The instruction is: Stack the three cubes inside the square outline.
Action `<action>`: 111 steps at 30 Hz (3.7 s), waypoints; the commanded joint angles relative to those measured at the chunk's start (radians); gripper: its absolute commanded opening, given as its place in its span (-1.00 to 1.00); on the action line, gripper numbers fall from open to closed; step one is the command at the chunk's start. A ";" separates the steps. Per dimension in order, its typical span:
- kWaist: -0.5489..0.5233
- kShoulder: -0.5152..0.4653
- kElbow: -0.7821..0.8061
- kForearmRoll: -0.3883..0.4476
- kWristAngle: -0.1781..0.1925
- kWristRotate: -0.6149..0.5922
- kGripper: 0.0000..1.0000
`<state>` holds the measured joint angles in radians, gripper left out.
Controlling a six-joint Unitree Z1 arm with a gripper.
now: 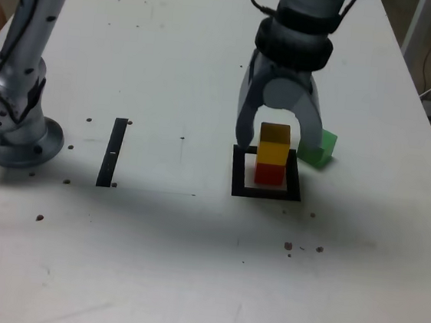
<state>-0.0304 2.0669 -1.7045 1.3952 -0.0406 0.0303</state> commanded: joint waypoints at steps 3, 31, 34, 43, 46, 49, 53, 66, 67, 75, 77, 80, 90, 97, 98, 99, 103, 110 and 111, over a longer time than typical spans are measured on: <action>0.008 -0.032 -0.021 0.029 0.021 0.005 0.99; 0.115 0.075 -0.308 0.163 0.084 0.210 0.99; 0.132 0.106 -0.359 0.178 0.088 0.252 0.99; 0.164 0.191 -0.465 0.189 0.087 0.362 0.99; 0.166 0.202 -0.471 0.189 0.086 0.374 0.99; 0.167 0.208 -0.472 0.188 0.087 0.377 0.99; 0.167 0.211 -0.469 0.184 0.085 0.404 0.98; 0.167 0.200 -0.472 0.154 0.044 0.700 0.98; 0.167 0.199 -0.470 0.153 0.048 0.711 0.98; 0.158 0.198 -0.451 0.151 0.076 0.747 0.96; 0.154 0.198 -0.448 0.150 0.081 0.747 0.96; 0.148 0.199 -0.439 0.145 0.088 0.745 0.96; 0.139 0.223 -0.393 0.108 0.093 0.733 0.96; 0.125 0.255 -0.381 0.092 0.087 0.718 0.95; 0.124 0.261 -0.380 0.090 0.086 0.716 0.95; 0.122 0.266 -0.380 0.089 0.084 0.714 0.94; 0.118 0.284 -0.380 0.080 0.079 0.707 0.93; 0.116 0.308 -0.380 0.069 0.076 0.702 0.89; 0.116 0.310 -0.381 0.068 0.076 0.701 0.87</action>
<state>0.0868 2.3710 -2.0856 1.4647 0.0367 0.7341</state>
